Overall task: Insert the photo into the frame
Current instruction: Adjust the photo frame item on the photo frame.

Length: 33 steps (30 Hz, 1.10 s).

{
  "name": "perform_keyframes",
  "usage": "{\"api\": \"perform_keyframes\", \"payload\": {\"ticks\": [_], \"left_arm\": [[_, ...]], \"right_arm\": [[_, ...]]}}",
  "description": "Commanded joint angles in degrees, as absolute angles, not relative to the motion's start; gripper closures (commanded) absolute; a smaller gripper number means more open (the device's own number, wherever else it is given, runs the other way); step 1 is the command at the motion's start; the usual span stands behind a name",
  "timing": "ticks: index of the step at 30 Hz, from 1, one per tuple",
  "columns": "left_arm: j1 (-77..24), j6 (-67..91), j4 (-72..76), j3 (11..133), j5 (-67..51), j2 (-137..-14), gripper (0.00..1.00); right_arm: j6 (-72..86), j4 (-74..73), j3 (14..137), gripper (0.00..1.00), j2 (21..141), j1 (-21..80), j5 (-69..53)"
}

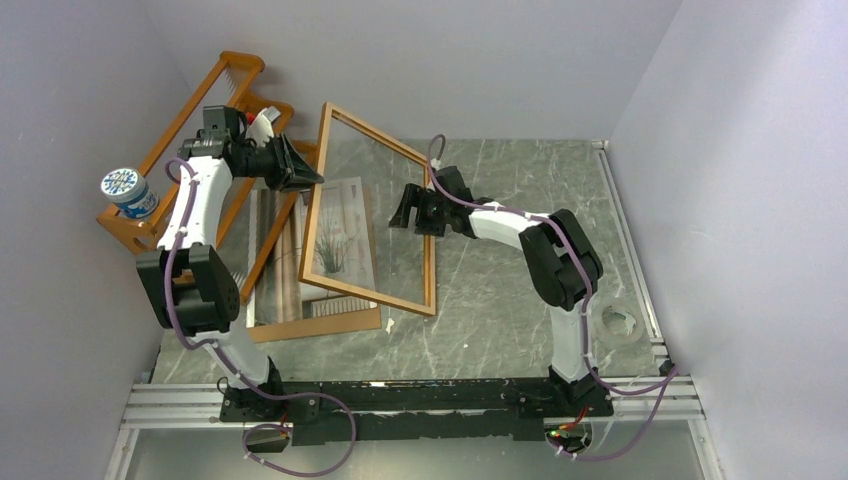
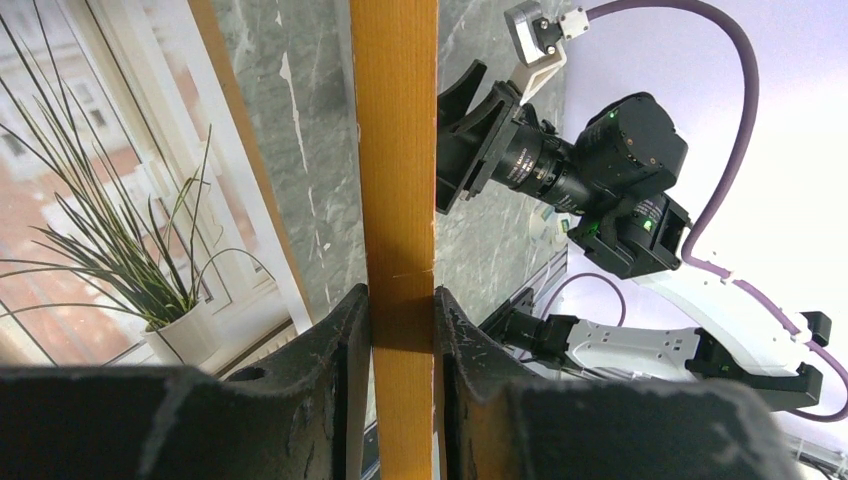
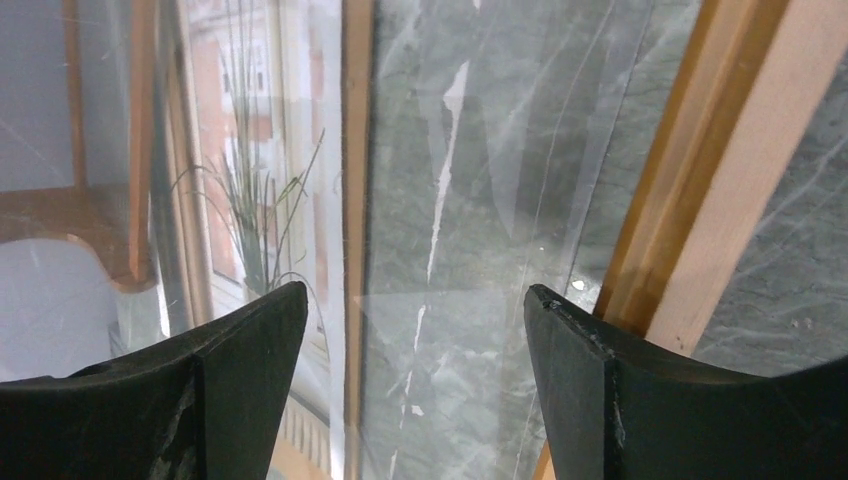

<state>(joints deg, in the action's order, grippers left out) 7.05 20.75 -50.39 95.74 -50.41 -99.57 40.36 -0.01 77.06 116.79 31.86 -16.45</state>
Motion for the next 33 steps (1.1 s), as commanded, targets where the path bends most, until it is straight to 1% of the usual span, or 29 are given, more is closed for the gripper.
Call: {"api": "perform_keyframes", "payload": {"ticks": [1,5,8,13,21,33], "left_arm": [[7.1,21.0,-47.7,95.5,-54.1,-95.5,0.97],[7.1,20.8,-48.2,95.8,-51.9,-95.2,0.97],[7.1,20.5,-48.0,95.5,-51.1,-94.4,0.98],[7.1,20.8,-47.2,94.6,-50.6,-93.8,0.97],[7.1,23.7,-44.6,94.8,-53.7,-91.3,0.97],[8.6,33.0,-43.4,95.5,-60.0,-91.9,0.97]], "right_arm": [[38.0,5.2,78.3,0.16,111.8,31.9,-18.6],[40.2,2.7,82.6,0.15,112.6,31.8,-16.9],[41.9,2.9,85.4,0.15,116.2,31.9,-18.9],[46.6,10.2,84.5,0.16,120.1,32.6,-23.2],[48.0,12.4,83.9,0.17,124.0,32.6,-21.4],[44.9,8.5,83.4,0.17,120.6,32.6,-17.4]]}}
